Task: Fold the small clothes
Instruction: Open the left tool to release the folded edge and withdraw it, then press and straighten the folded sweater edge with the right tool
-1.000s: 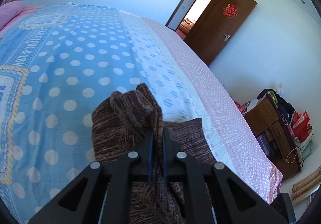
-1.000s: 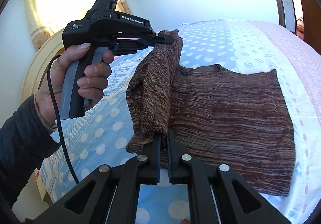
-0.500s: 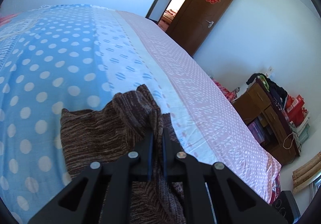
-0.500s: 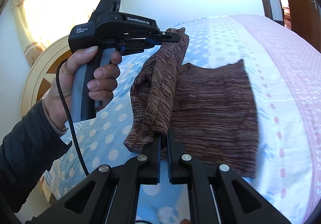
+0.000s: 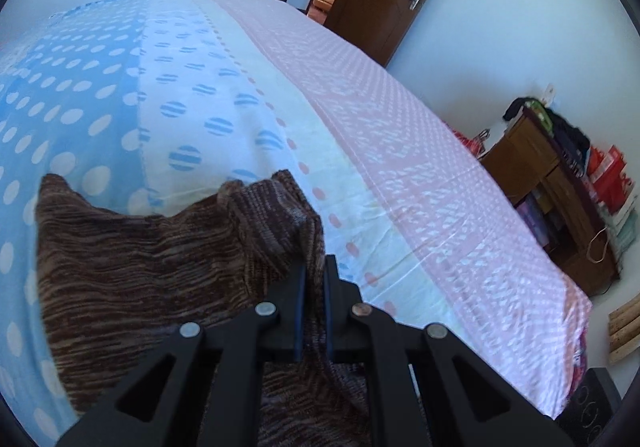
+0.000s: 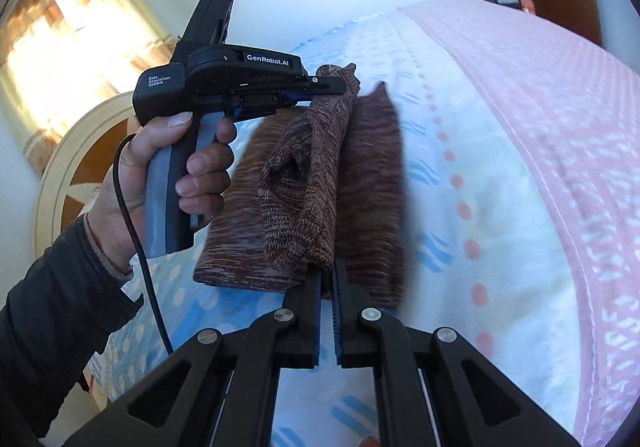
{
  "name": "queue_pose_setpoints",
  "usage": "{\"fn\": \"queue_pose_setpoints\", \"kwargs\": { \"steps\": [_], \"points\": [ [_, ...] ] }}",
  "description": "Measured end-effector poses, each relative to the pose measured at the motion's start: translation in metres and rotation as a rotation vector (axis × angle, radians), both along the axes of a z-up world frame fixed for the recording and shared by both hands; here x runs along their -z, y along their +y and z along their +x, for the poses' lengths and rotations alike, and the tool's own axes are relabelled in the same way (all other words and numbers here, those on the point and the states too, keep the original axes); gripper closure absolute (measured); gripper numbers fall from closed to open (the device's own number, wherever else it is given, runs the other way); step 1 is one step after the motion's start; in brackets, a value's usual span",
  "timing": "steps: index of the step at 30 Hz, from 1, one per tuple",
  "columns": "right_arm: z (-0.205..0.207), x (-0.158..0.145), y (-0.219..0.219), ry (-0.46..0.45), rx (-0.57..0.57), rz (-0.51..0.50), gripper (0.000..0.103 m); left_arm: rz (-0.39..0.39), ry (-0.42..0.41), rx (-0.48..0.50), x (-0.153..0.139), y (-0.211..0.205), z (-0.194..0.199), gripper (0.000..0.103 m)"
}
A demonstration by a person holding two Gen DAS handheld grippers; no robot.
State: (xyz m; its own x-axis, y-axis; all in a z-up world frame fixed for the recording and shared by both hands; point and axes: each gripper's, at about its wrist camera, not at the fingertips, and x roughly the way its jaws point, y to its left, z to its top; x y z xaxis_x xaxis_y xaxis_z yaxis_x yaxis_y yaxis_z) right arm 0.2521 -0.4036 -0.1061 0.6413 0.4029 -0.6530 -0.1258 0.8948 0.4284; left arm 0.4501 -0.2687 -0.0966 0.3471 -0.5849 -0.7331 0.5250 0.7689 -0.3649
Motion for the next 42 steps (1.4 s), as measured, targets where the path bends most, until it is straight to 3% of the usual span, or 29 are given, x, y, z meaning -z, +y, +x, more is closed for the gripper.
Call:
{"fn": "queue_pose_setpoints", "kwargs": {
  "steps": [4, 7, 11, 17, 21, 23, 27, 29, 31, 34, 37, 42],
  "points": [
    [0.006, 0.019, -0.015, 0.052, 0.027, 0.031, 0.099, 0.064, -0.041, 0.028, 0.004, -0.016, -0.011, 0.092],
    [0.008, 0.026, -0.020, 0.091, 0.008, 0.080, 0.099, 0.093, -0.108, 0.055, -0.008, -0.016, -0.030, 0.083],
    [0.006, 0.026, -0.012, 0.109, -0.022, 0.077, 0.099, 0.147, -0.216, 0.040, -0.020, 0.003, -0.054, 0.034],
    [0.001, 0.027, -0.005, 0.125, -0.028, 0.059, 0.099, 0.248, -0.343, -0.024, -0.009, 0.073, -0.115, 0.032],
    [-0.007, 0.026, -0.010, 0.098, 0.000, 0.063, 0.099, 0.230, -0.365, -0.069, 0.002, 0.129, -0.157, 0.021],
    [-0.015, 0.021, -0.012, 0.067, 0.030, 0.020, 0.098, 0.218, -0.358, -0.082, 0.008, 0.142, -0.165, 0.012],
    [-0.016, -0.003, -0.006, -0.039, 0.073, -0.001, 0.098, 0.275, -0.352, -0.126, 0.024, 0.148, -0.164, 0.010],
    [-0.013, -0.020, 0.003, -0.095, 0.072, -0.016, 0.096, 0.248, -0.326, -0.151, 0.025, 0.151, -0.156, 0.010],
    [-0.001, -0.035, 0.021, -0.107, 0.030, -0.045, 0.093, 0.185, -0.302, -0.167, 0.020, 0.156, -0.148, 0.010],
    [0.043, -0.048, 0.061, -0.089, -0.067, -0.144, 0.093, 0.202, -0.295, -0.188, 0.025, 0.158, -0.147, 0.010],
    [0.098, -0.041, 0.092, -0.011, -0.128, -0.136, 0.092, 0.242, -0.240, -0.202, 0.042, 0.161, -0.143, 0.010],
    [0.186, -0.006, 0.144, 0.089, -0.201, -0.166, 0.092, 0.189, -0.200, -0.215, 0.048, 0.177, -0.146, 0.010]
  ]
}}
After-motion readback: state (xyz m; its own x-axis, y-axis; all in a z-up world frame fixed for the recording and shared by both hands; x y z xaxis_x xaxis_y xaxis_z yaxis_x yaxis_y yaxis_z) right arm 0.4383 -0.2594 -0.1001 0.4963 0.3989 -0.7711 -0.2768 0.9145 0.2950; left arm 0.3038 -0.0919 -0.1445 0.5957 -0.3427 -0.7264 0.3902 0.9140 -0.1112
